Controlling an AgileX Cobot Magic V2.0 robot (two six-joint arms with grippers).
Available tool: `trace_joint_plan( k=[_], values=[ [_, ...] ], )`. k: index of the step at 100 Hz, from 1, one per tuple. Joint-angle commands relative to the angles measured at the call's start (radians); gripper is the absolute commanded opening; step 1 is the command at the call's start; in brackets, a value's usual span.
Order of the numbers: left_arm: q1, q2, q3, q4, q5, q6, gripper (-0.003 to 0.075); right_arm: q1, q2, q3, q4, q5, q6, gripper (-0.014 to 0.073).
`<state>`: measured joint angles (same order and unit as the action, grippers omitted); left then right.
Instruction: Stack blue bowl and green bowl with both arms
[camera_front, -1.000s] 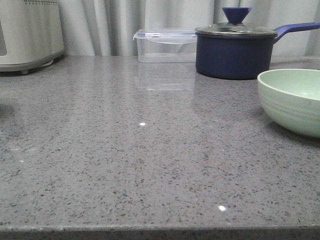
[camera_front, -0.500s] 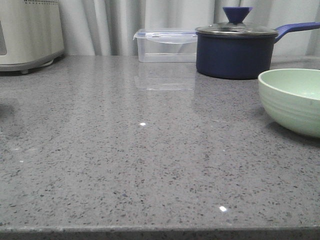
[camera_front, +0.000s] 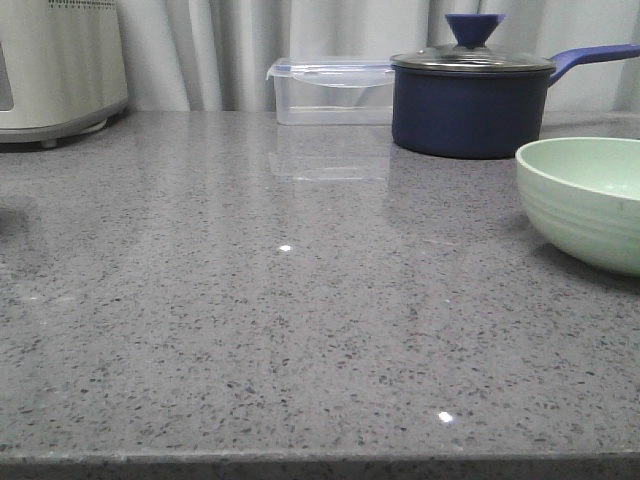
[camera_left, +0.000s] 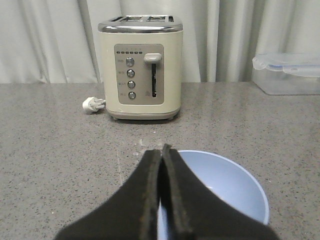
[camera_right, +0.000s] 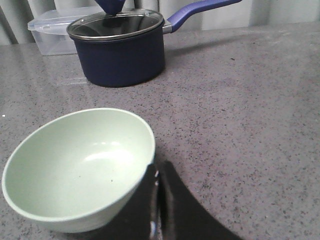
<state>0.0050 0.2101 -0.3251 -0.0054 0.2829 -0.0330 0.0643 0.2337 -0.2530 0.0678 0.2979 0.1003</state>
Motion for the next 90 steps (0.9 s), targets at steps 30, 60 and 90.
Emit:
trace_joint_plan(
  k=[30,60,90],
  values=[
    [0.004,0.221,-0.205,-0.01,-0.006,-0.001,-0.0013,-0.009,0.235,-0.204,-0.003,0.012,-0.006,0.0089],
    [0.004,0.237,-0.214,-0.01,-0.016,-0.001,0.0463,-0.009,0.245,-0.208,-0.003,0.0,-0.006,0.033],
    [0.004,0.244,-0.212,-0.01,-0.043,-0.001,0.0491,-0.009,0.277,-0.247,0.0,0.089,-0.006,0.033]
  ],
)
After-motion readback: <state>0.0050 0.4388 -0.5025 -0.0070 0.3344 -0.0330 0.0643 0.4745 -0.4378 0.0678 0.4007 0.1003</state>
